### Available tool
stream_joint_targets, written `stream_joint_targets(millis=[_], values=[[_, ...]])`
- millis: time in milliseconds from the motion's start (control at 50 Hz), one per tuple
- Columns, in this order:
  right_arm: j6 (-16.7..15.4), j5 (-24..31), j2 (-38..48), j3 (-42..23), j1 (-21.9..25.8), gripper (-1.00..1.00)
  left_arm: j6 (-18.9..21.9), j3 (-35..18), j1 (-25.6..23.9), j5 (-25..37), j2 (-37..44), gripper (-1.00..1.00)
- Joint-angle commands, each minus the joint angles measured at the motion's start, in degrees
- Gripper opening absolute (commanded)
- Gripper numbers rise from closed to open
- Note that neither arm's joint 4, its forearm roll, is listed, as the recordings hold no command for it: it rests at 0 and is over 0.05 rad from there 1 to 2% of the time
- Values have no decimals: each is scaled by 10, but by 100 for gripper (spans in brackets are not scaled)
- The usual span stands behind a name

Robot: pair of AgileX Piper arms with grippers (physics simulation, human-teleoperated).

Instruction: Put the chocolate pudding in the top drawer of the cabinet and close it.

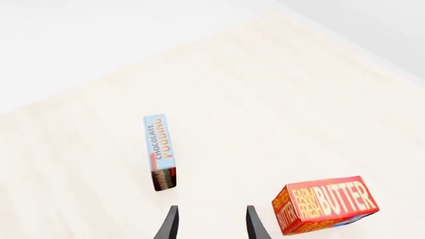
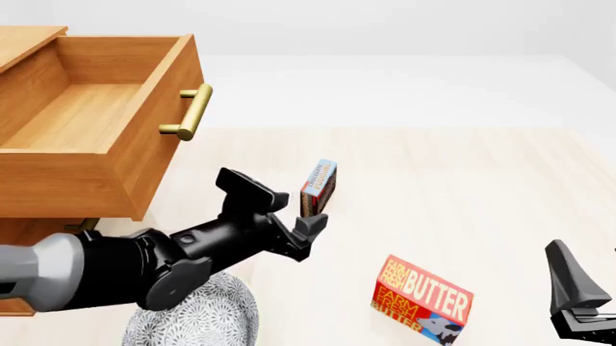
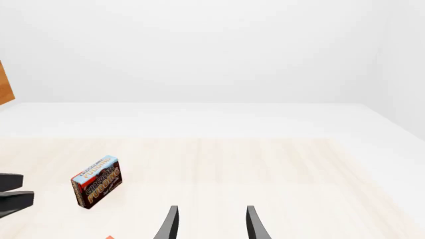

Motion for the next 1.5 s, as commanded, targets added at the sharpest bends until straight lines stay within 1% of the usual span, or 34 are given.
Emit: stream_joint_targets(millis=[20,80,100,120,140,180,260,300,380,420,460,520,560,580,680,940,1180,1500], values=[[0,0,0,0,0,100,0,-8,9,-15,27,100],[0,0,0,0,0,100,-2,-18,10,4,16,100],[0,0,0,0,0,100,-6,-11,10,-9,20,100],[0,0,0,0,0,100,-6,-11,10,-9,20,100],[0,0,0,0,0,100,-18,-10,9,-10,11,100],[0,0,0,0,0,100,-12,-15,13,-2,14,100],[0,0,0,0,0,100,-15,-13,16,-21,29,100],[0,0,0,0,0,100,-13,-24,18,-3,25,100],[0,0,0,0,0,100,-20,-20,32,-17,34,100],[0,0,0,0,0,100,-24,-28,35,-7,30,100],[0,0,0,0,0,100,-23,-25,35,-23,44,100],[0,0,0,0,0,100,-24,-34,34,-6,41,100],[0,0,0,0,0,100,-25,-37,36,-4,44,100],[0,0,0,0,0,100,-26,-31,36,-18,53,100],[0,0,0,0,0,100,-28,-44,41,-1,55,100],[0,0,0,0,0,100,-39,-54,56,-7,76,100],[0,0,0,0,0,100,-33,-76,65,5,99,100],[0,0,0,0,0,100,-37,-105,73,17,125,100]])
